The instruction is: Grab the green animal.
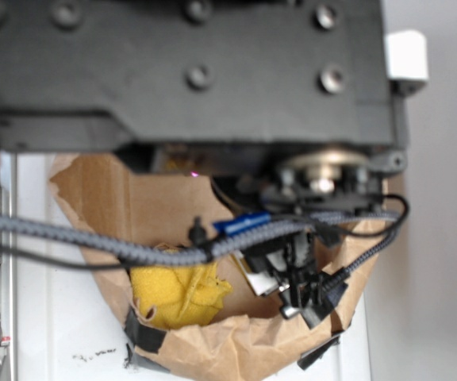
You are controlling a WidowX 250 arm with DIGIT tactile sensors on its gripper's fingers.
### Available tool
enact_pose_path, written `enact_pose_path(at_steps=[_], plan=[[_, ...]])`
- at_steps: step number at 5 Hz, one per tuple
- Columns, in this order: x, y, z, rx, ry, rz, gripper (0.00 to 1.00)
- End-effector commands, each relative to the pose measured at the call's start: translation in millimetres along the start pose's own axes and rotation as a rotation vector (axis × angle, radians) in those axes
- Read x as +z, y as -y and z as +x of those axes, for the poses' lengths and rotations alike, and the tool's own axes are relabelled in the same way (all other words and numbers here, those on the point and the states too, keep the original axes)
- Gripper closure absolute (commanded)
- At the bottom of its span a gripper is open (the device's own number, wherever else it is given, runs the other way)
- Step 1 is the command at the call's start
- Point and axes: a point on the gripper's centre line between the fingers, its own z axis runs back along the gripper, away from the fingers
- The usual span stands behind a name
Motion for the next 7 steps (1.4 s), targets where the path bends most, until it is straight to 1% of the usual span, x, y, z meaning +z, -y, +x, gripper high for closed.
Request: enact_pose_path(at_steps=[1,2,3,4,5,6,7], plan=[[11.8,-7.0,4.9,0.016,0.043,-0.022,0.00],[-20.9,-24.7,11.1,-0.015,0.093,-0.007,0.00],[-44.4,-33.2,16.6,-0.059,0.099,-0.038,0.00],[-65.1,-29.6,23.5,-0.052,0.101,-0.037,0.00],[-75.6,-23.2,36.0,-0.016,0.113,-0.039,0.00],[-84.9,-20.3,56.7,0.058,0.100,-0.098,0.00],[-89.1,-13.8,68.8,0.120,0.119,-0.161,0.00]])
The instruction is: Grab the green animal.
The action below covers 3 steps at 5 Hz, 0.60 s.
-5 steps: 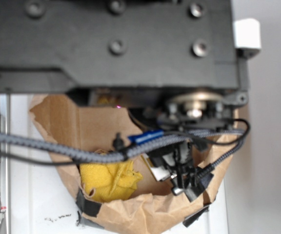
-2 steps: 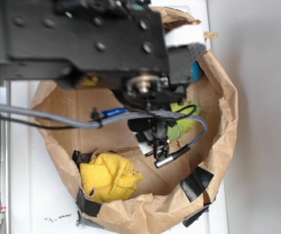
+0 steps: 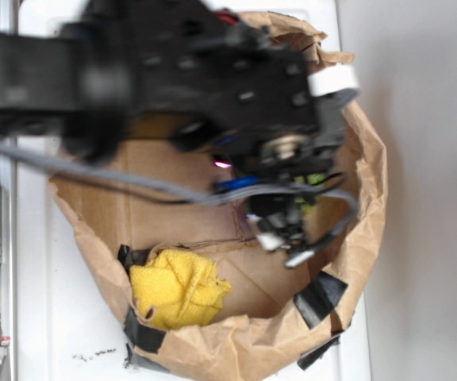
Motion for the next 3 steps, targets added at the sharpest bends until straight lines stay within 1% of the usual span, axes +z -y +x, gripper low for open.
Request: enact_pose_path(at_steps=[1,2,3], plan=[[2.6,3.0,34.0,0.097,0.077,-0.093,0.00],[-15.7,6.2,30.9,0.078,0.073,-0.033,0.00],[-45.5,4.6,29.6,0.064,0.084,0.091,0.00]])
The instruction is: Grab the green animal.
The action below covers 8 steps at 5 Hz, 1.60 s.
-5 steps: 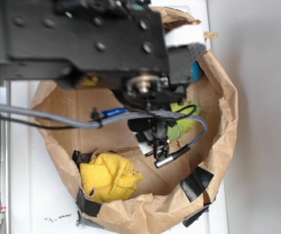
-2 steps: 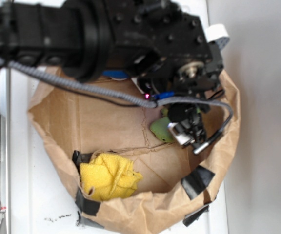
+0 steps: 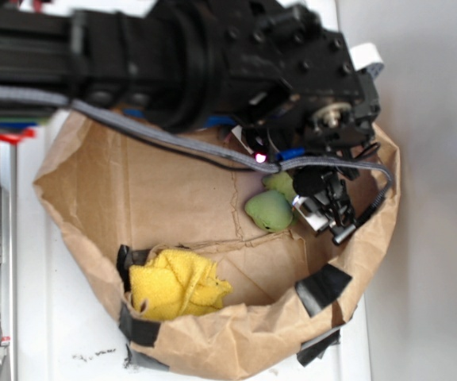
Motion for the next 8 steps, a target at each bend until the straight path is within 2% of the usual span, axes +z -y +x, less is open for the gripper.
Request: enact_pose_path(at_steps=[1,2,4,5,6,8], plan=[[-35.1,4.6,6.1,-0.053,0.054,0.129,0.00],[-31.9,5.2,6.8,-0.046,0.033,0.097,1.00],[8.3,0.9,-4.6,-0.112,0.043,0.011,1.00],[38.2,-6.8,-15.3,-0.186,0.071,-0.022,1.00],[66.4,-11.6,-21.3,-0.282,0.039,0.015,1.00],[94.8,-0.6,-44.5,-0.588,-0.086,0.188,1.00]])
